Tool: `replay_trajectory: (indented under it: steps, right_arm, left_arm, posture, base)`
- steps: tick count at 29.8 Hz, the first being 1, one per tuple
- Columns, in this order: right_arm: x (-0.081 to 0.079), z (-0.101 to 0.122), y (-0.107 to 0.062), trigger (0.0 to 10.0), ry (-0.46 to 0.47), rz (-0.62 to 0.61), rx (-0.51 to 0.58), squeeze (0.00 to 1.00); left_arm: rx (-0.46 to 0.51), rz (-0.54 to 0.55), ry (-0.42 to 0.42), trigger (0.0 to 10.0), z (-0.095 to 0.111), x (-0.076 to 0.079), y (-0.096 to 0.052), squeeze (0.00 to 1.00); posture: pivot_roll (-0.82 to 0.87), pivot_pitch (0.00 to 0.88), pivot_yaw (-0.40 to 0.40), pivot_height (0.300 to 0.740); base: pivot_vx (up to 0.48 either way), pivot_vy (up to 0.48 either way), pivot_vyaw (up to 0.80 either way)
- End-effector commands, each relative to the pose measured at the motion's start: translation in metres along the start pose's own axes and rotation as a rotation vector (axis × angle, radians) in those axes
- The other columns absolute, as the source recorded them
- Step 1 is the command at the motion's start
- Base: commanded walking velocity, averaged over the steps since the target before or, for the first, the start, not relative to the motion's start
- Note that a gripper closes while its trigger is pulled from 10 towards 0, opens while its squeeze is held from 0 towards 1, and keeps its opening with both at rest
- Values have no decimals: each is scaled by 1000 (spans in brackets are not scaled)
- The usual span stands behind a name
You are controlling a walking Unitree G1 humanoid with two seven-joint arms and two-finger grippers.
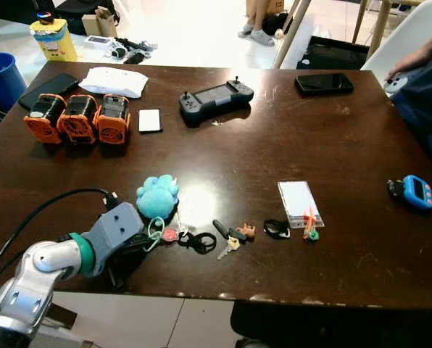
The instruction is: Hang keys on a hook
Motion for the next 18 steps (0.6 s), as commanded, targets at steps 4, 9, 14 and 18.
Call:
replay_trajectory:
  steps: [4,9,14,18]
  right_arm:
    - [-1,-8,-1,10000,2,-4,-27,0]
    - [-1,-7,0,10000,17,-4,-22,0]
    - [0,-7,0,10000,31,-7,-19,0]
    - [1,-7,-1,10000,46,-11,-17,0]
  left_arm:
    - [209,82,-20,0,37,-14,-2,0]
    - [477,135,-82,0,87,-25,-9,0]
    - [644,116,-183,0,115,-26,-11,0]
    - [699,106,-234,235,122,-25,-9,0]
  posture:
    - [-49,108,65,740]
    - [-53,107,69,740]
    - [-58,105,74,740]
    - [-63,102,77,740]
  base:
    - [0,0,0]
    - [0,0,0]
    - [0,0,0]
    - [0,0,0]
Point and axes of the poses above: a point about 5 cm out from each wrist's last joint towards the gripper, its own y axis pointing out of the wrist towards the gripper, its own z axis along the axis of the wrist's last joint, x = y × z, the point moved 2 cm from there along y, pointing out of the wrist towards the gripper, and after that the axes turned 1 degree about -y, right-handed, at the moved point
